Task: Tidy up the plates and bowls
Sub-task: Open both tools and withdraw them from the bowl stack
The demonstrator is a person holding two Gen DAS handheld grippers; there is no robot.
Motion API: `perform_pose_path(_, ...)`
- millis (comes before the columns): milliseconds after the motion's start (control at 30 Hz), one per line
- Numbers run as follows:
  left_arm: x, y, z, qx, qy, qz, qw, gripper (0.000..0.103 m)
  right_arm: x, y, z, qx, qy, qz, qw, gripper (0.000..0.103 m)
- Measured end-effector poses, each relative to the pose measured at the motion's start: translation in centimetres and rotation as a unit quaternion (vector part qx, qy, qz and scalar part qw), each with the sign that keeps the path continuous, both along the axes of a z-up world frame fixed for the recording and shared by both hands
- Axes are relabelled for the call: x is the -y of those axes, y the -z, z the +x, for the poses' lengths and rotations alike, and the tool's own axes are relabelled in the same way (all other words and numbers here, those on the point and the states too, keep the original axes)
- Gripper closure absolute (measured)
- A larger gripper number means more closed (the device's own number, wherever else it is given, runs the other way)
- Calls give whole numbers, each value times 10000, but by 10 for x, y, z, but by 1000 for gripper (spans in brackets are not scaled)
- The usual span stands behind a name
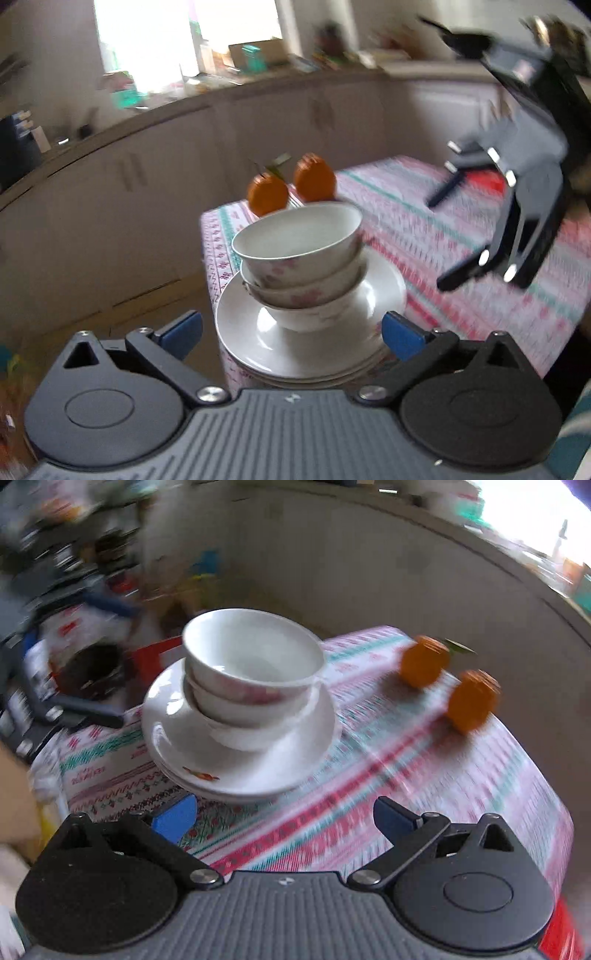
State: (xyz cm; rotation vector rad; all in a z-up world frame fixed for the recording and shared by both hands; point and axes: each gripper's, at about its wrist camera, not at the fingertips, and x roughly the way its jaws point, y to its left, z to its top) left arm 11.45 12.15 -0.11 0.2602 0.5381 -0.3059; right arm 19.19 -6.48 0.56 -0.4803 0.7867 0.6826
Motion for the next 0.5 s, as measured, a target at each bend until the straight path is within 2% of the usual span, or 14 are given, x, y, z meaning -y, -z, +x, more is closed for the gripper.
perform_pose_path(100,15,1,-22,-64,-819,-341,9960,1,11,0,-27,153,1026,180,9944,0)
perform_pose_path(267,34,-9,-56,-1,-1746,-862,9809,1,33,-3,-70,398,2338,557,9699,0)
perform_pose_path(433,49,-26,-79,240,-2070,-631,9760,1,40,-17,-112,687,2640,751,9591,0)
perform_pose_path(500,54,-32,-88,296,-2043,-629,9764,1,41,-23,-124,876,2703,776,9556,0)
